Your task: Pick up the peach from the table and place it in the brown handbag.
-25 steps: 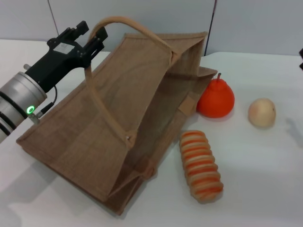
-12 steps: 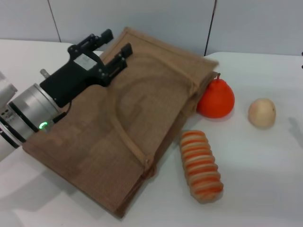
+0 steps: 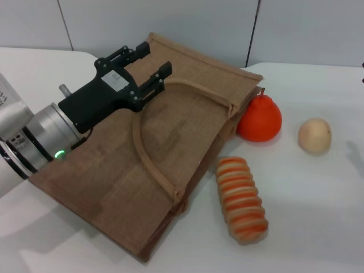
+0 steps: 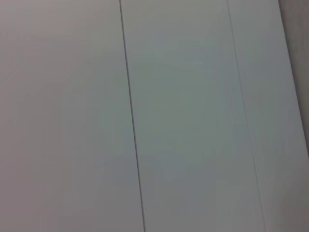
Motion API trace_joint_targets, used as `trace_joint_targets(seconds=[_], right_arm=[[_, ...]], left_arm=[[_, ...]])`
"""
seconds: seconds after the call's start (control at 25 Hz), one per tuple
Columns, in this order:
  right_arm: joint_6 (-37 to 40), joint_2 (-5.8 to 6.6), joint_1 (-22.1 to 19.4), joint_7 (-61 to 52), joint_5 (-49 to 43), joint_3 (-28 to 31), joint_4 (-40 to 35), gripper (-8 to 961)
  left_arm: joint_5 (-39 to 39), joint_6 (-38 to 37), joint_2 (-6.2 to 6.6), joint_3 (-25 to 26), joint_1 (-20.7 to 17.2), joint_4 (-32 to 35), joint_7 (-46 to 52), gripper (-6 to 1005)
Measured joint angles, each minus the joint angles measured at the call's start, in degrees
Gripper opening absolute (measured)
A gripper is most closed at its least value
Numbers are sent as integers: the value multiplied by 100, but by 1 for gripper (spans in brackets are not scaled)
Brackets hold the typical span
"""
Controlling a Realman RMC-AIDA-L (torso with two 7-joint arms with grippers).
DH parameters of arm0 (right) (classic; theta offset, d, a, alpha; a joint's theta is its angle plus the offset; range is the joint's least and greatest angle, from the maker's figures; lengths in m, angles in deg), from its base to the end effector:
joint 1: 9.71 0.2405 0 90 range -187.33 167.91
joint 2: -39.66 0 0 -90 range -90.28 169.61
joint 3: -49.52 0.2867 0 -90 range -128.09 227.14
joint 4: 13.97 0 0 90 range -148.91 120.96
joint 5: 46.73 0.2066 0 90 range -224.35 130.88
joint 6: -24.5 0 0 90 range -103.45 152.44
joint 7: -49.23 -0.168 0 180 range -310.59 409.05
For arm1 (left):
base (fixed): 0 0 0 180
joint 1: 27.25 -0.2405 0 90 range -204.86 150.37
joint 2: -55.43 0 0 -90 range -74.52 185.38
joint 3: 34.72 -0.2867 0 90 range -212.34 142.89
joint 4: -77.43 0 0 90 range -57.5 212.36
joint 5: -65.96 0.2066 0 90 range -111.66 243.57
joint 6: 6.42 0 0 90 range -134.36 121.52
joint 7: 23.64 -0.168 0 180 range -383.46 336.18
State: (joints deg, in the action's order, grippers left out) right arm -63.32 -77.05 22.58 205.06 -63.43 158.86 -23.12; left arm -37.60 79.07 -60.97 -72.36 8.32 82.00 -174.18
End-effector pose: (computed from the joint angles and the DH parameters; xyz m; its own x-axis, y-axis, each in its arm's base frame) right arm 0.3215 0.3615 0.0019 0.5681 0.1806 -0.8029 -0.7373 -0.3217 -0.5941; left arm -0.2514 0.3808 -0.0319 0.6550 -0.1980 0.7292 0.4121 -0.7154 -0.5643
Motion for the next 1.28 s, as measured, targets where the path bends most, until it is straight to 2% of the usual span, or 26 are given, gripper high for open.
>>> trace_joint_targets(seconds=[0.32,0.84,1.0,1.28], right_arm=[[11,9,-4,1,0,0,-7,894],[144,9,-4,9,0,8,-9,893],[145,9,-4,9,0,15,-9,894],[145,9,-4,9,0,18,-9,894]], left_arm=[[-121,6,-4,27,-26,-14,-57,596],[-2361,193,-14,33,-351,-473,-130,594],[-2871,218,-14,38,-407,-599,-118,593],[-3219,280,-14,38,-429,-707,-83,592]])
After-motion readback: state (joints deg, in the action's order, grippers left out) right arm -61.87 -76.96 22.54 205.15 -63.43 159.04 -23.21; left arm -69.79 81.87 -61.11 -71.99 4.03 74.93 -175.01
